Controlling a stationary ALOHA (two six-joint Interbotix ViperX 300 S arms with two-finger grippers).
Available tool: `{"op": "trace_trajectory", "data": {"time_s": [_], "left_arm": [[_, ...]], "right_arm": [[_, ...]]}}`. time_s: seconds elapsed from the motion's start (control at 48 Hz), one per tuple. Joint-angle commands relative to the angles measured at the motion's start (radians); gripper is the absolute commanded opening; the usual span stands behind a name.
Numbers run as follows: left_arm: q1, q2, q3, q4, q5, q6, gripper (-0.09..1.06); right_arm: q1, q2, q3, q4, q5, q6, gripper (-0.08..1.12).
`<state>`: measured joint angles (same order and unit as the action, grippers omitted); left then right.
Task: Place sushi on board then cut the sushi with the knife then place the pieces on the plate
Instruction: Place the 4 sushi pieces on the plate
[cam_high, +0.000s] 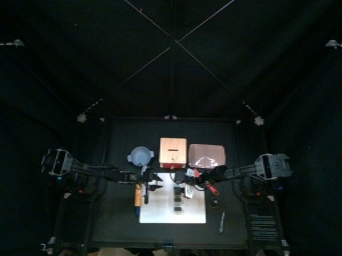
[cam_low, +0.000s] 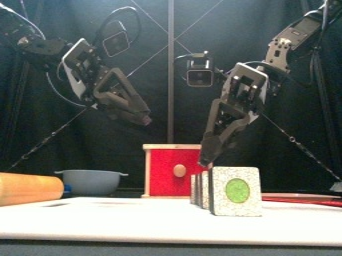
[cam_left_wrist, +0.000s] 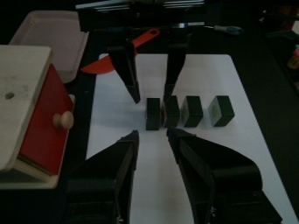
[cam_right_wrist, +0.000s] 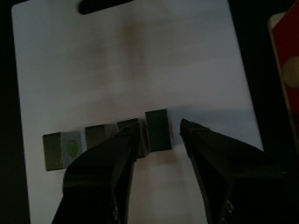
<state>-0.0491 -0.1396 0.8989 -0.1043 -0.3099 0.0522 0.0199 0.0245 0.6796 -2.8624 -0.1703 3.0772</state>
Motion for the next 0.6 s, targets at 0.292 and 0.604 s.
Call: {"op": "trace_trajectory", "data": {"time_s": [0.292, 0.604], "left_arm": [[0.000, -0.018, -0.003, -0.002, -0.009, 0.002, 0.74], [0.000, -0.018, -0.003, -0.002, -0.009, 0.002, 0.74]], "right_arm": [[0.000, 0.018, -0.040, -0.005, 0.005, 0.002, 0.79], [-0.005, 0.035, -0.041, -0.002, 0.002, 0.003, 0.79]]}}
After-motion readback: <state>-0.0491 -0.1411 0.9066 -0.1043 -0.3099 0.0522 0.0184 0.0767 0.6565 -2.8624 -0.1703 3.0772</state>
